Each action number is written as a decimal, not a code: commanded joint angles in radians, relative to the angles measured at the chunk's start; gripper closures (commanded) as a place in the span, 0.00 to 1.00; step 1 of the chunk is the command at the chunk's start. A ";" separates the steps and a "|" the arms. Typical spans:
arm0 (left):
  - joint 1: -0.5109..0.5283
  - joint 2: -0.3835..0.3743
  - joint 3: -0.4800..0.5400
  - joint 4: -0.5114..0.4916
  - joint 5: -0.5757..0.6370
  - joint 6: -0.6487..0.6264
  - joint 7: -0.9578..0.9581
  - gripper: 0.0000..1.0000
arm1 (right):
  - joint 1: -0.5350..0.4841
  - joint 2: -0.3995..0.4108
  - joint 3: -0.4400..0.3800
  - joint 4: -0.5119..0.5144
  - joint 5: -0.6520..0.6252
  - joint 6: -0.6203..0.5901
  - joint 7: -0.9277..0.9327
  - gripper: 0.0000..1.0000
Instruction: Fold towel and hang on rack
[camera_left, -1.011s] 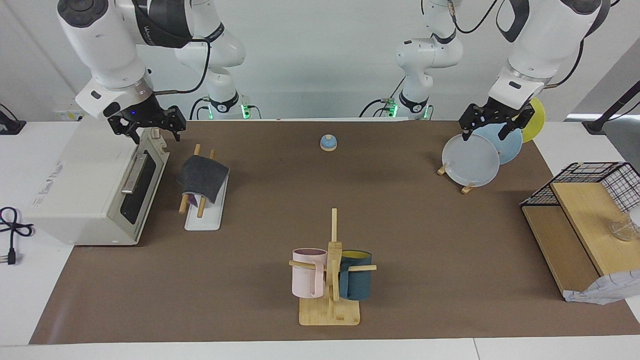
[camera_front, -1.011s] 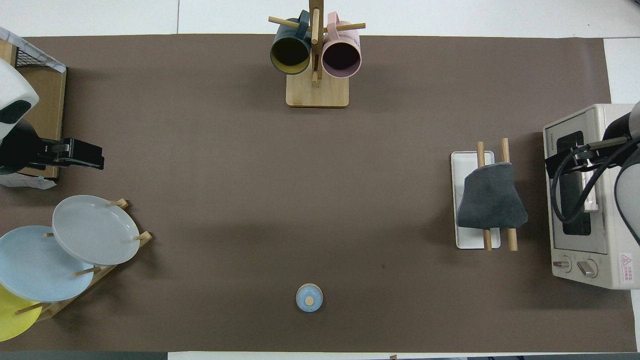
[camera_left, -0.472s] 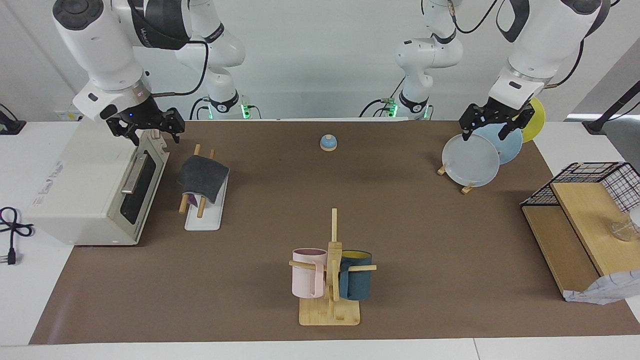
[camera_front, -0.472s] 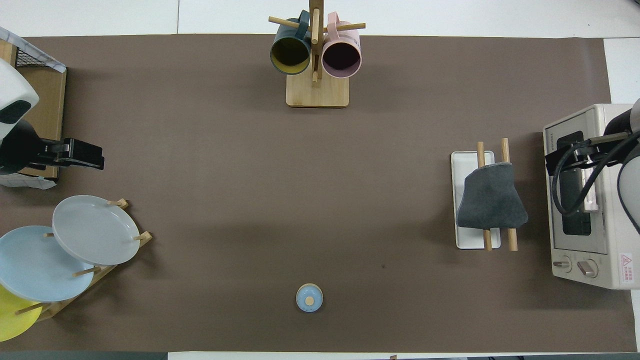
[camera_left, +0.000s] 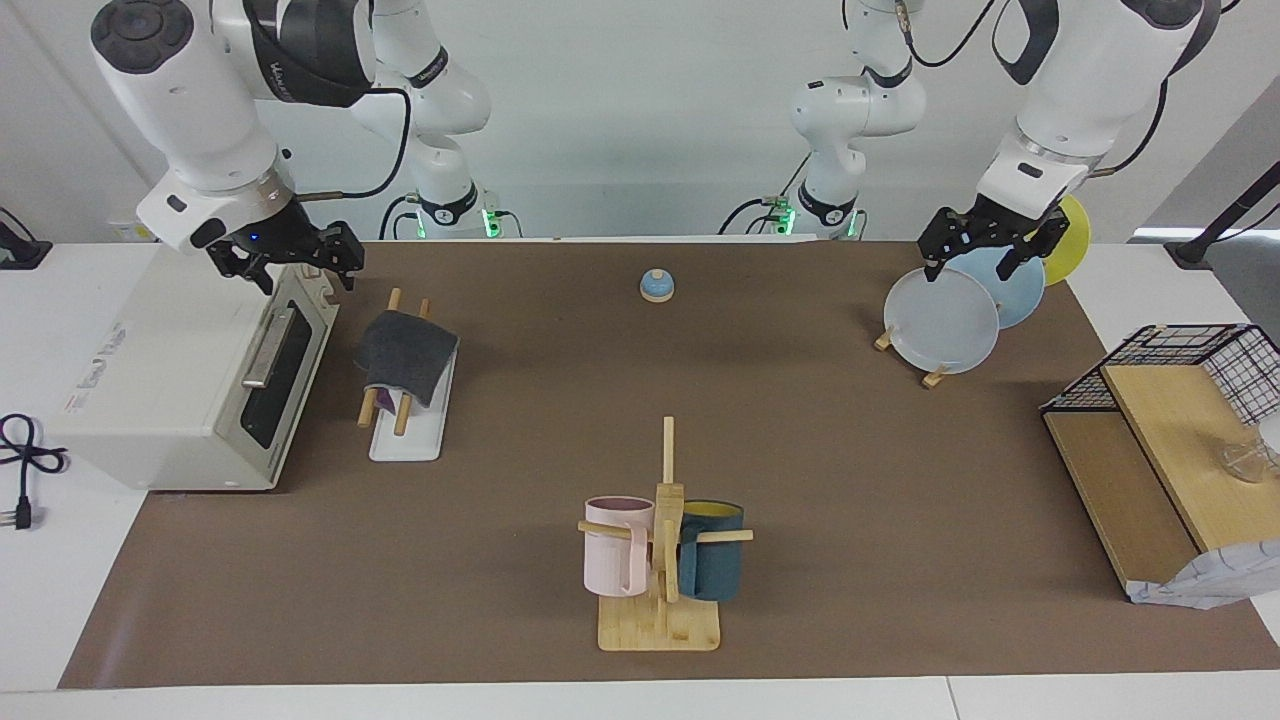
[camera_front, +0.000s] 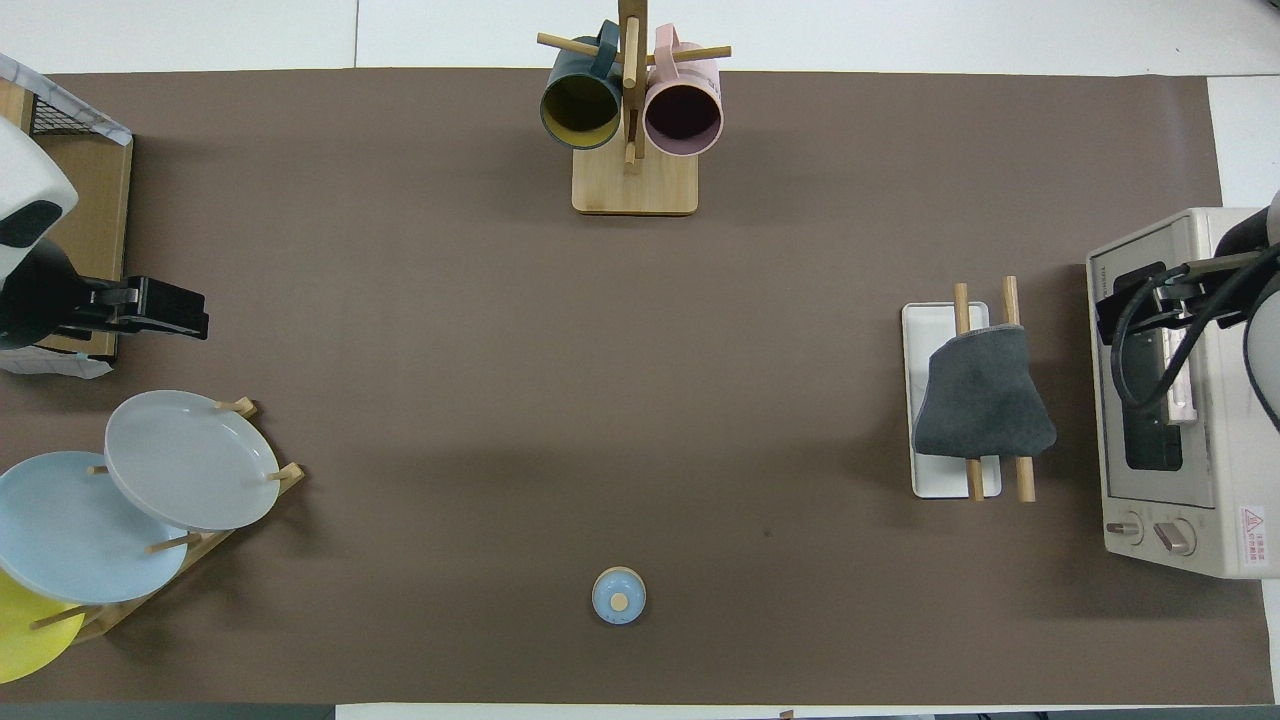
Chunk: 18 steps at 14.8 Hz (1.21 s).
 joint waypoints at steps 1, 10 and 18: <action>-0.008 -0.023 0.010 -0.019 0.015 0.000 0.007 0.00 | -0.007 -0.002 0.002 0.015 0.024 -0.016 0.015 0.00; -0.008 -0.023 0.010 -0.019 0.015 0.002 0.008 0.00 | -0.011 -0.003 0.002 0.016 0.027 0.013 0.016 0.00; -0.008 -0.023 0.010 -0.019 0.015 0.000 0.007 0.00 | -0.008 -0.003 0.006 0.022 0.027 0.013 0.021 0.00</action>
